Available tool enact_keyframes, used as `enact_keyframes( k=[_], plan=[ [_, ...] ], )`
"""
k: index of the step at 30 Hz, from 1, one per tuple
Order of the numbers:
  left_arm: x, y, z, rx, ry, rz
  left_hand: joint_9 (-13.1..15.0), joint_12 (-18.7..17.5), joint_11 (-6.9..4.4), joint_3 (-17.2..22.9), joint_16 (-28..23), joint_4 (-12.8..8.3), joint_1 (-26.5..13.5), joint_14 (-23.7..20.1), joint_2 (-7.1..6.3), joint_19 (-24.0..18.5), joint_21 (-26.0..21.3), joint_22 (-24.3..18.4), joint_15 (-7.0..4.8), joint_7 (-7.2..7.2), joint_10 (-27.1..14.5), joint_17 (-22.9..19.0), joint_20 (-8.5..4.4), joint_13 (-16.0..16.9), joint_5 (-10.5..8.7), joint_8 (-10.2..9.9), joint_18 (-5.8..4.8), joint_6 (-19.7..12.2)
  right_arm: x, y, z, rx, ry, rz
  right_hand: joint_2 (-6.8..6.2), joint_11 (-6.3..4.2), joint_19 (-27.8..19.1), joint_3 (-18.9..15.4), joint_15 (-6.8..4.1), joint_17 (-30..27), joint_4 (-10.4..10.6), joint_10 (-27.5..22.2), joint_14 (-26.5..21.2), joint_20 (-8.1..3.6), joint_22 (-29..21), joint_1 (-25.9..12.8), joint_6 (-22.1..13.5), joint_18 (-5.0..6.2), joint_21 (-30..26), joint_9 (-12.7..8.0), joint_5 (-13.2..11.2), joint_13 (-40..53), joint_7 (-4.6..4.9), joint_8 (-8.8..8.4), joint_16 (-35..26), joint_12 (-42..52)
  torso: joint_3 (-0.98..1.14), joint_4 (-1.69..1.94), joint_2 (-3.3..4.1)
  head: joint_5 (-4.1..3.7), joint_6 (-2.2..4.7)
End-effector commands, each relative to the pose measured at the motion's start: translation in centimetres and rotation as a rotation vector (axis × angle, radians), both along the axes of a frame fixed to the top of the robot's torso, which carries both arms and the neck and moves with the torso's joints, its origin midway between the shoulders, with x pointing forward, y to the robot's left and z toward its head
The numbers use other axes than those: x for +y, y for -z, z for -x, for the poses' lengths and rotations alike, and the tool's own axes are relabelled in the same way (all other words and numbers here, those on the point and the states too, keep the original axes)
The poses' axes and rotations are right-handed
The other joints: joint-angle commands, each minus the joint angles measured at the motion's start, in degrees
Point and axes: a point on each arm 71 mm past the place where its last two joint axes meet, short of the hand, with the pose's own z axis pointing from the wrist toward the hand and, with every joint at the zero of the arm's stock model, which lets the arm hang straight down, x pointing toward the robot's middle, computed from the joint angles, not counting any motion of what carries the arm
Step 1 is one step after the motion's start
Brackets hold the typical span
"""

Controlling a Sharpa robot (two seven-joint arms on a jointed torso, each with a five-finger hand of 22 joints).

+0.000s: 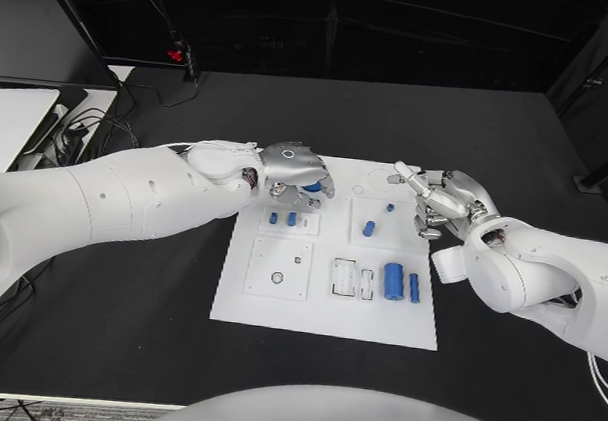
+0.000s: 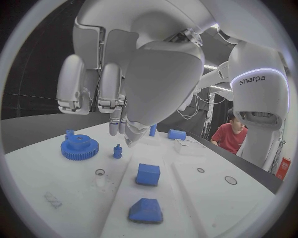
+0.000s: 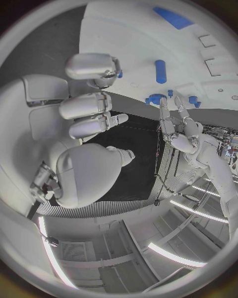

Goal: Assemble the parts on the task board

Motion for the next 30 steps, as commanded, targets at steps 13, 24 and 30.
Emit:
enact_keyframes(
  k=[13, 24, 30],
  plan=[
    [0.08, 0.43, -0.51, -0.036, 0.003, -0.089, -0.40, -0.46, -0.32, 0.97, 0.05, 0.09, 0.91, 5.99, -0.18, 5.98, 0.18, 15.10, -0.33, -0.24, 0.82, 15.07, -0.28, -0.13, -0.19, -0.29, -0.38, 1.11, 0.22, -0.03, 0.02, 0.003, -0.012, -0.003, 0.53, 0.10, -0.29, -0.38, 0.31, 15.07, -0.08, 6.06, 5.95, -0.12, 11.00, 0.12, -0.10, 0.85, -0.33, 0.01, -0.08, 15.09, 1.41, 0.40, 0.14, 0.15, -0.02, 0.01, 0.01, 0.16, -0.22],
    [-0.06, 0.55, -0.69, -0.031, 0.006, -0.101, -0.95, -0.78, -0.73, 1.93, 0.05, 0.24, 0.67, 5.99, 0.13, 5.98, 0.18, 15.10, -0.76, -0.55, 1.46, 15.07, -0.52, -0.14, -0.21, -0.71, -0.38, 1.61, 0.20, -0.01, 0.03, 0.007, -0.009, -0.001, 0.53, 0.10, -0.29, -0.38, 0.31, 15.07, -0.08, 6.06, 5.95, -0.12, 11.00, 0.12, -0.10, 0.85, -0.33, 0.01, -0.08, 15.09, 1.41, 0.40, 0.14, 0.15, 0.02, 0.02, 0.04, 0.09, -0.50],
    [-0.16, 0.76, -0.81, -0.010, 0.003, -0.120, -1.03, -0.83, -0.73, 2.03, 0.05, 0.25, 0.58, 5.99, 0.14, 5.98, 0.18, 15.10, -0.77, -0.55, 1.53, 15.07, -0.54, -0.14, -0.24, -0.78, -0.38, 1.64, 0.23, 0.00, 0.03, 0.008, -0.009, -0.001, 0.53, 0.10, -0.29, -0.38, 0.31, 15.07, -0.08, 6.06, 5.95, -0.12, 11.00, 0.12, -0.10, 0.85, -0.33, 0.01, -0.08, 15.09, 1.41, 0.40, 0.14, 0.15, 0.00, 0.05, 0.00, -0.03, -0.62]
  ],
)
